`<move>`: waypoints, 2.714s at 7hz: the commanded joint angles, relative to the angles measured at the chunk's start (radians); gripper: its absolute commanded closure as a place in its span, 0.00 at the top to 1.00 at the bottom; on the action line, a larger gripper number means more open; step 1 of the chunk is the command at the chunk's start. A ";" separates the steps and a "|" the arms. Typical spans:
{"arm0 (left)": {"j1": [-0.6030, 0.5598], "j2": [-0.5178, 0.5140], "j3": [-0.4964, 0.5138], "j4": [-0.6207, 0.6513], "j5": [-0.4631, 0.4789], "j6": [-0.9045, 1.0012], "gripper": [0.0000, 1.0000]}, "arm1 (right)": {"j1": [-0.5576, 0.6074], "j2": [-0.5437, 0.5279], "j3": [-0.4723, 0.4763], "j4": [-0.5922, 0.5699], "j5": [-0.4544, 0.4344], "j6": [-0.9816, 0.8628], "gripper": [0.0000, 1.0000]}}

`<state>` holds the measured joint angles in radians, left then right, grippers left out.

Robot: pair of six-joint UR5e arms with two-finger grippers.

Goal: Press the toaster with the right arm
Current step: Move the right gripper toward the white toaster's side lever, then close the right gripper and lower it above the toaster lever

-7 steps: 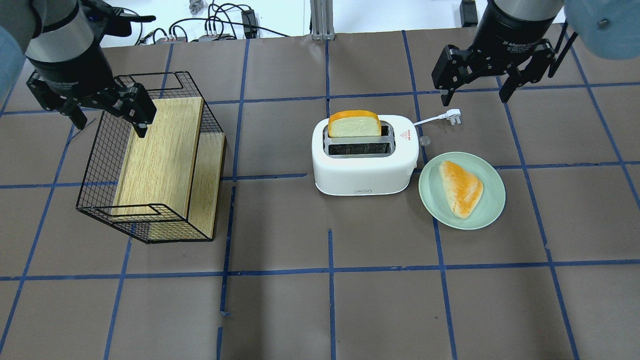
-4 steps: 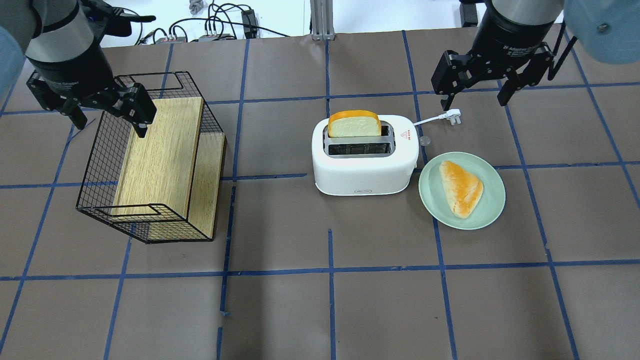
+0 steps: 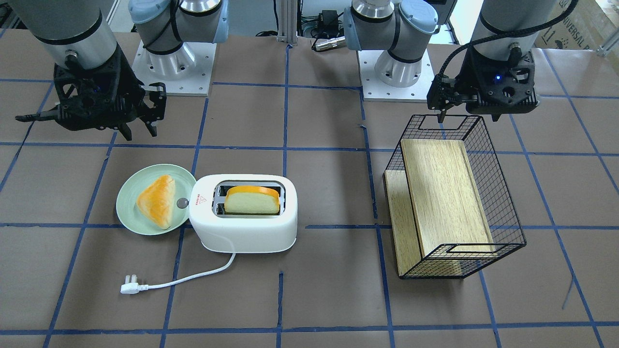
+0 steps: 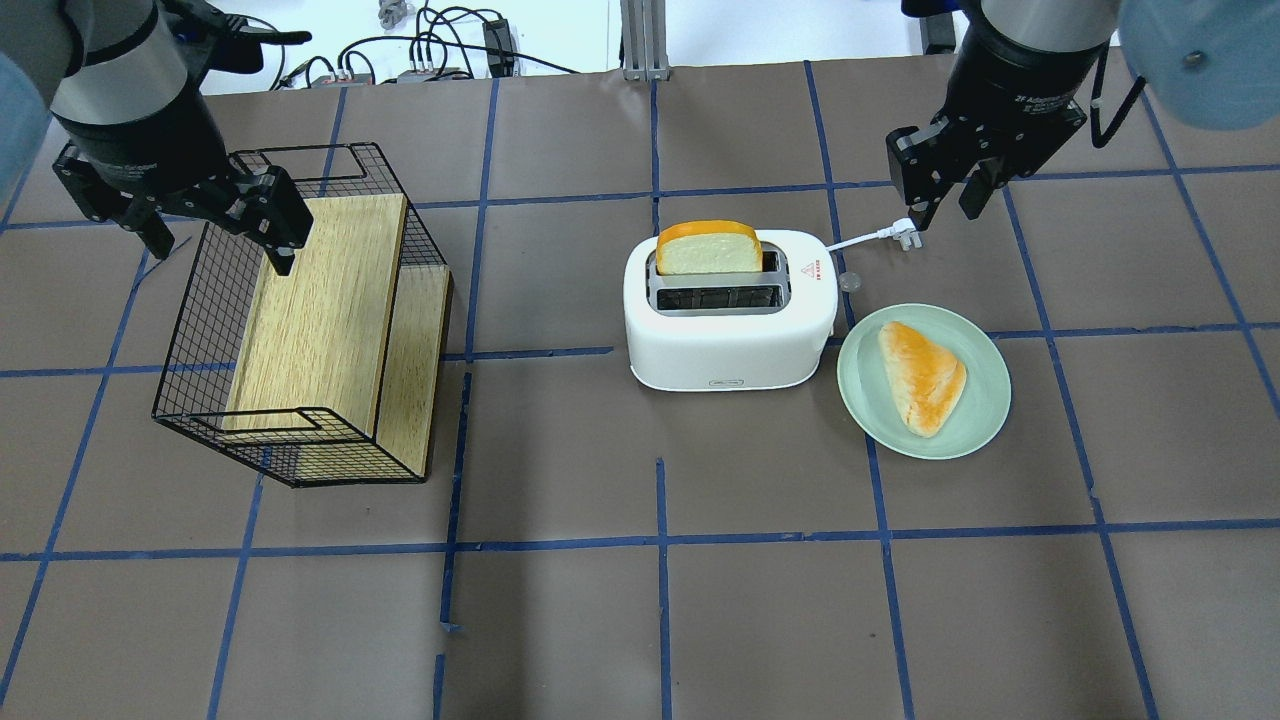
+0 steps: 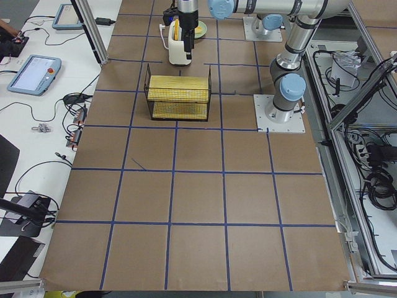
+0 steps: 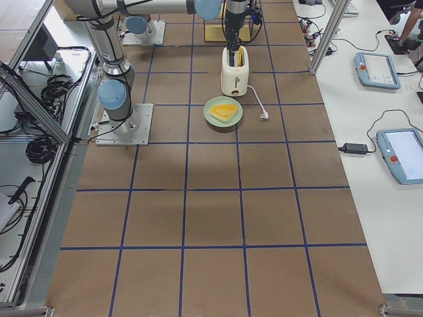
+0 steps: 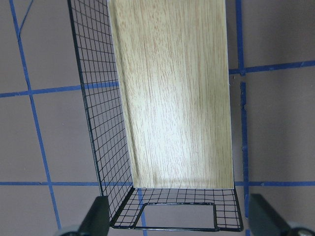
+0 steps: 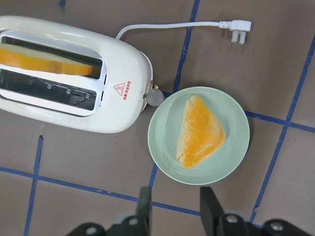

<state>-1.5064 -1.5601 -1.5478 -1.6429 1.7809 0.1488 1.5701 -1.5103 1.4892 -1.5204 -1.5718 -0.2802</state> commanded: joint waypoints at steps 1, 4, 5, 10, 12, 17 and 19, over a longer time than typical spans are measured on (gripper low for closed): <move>0.000 0.000 0.000 0.000 0.000 0.000 1.00 | -0.001 0.002 -0.007 -0.010 -0.002 -0.211 0.21; 0.000 0.000 0.000 0.000 0.000 -0.002 1.00 | -0.004 0.033 -0.001 -0.075 -0.011 -0.328 0.18; 0.000 0.000 0.000 0.000 0.000 0.000 1.00 | -0.004 0.045 0.002 -0.076 -0.010 -0.424 0.17; 0.000 0.000 0.000 0.000 0.000 -0.002 1.00 | -0.007 0.122 0.008 -0.161 -0.004 -0.980 0.14; 0.000 0.000 0.000 0.000 0.000 0.000 1.00 | -0.005 0.157 0.023 -0.194 -0.001 -1.107 0.13; 0.000 0.000 0.000 0.000 0.000 -0.002 1.00 | 0.011 0.168 0.213 -0.460 -0.008 -1.102 0.13; 0.000 0.000 0.001 0.000 0.000 0.000 1.00 | 0.019 0.173 0.220 -0.461 0.002 -1.103 0.13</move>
<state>-1.5064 -1.5601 -1.5475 -1.6429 1.7809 0.1478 1.5823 -1.3433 1.7005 -1.9745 -1.5740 -1.3844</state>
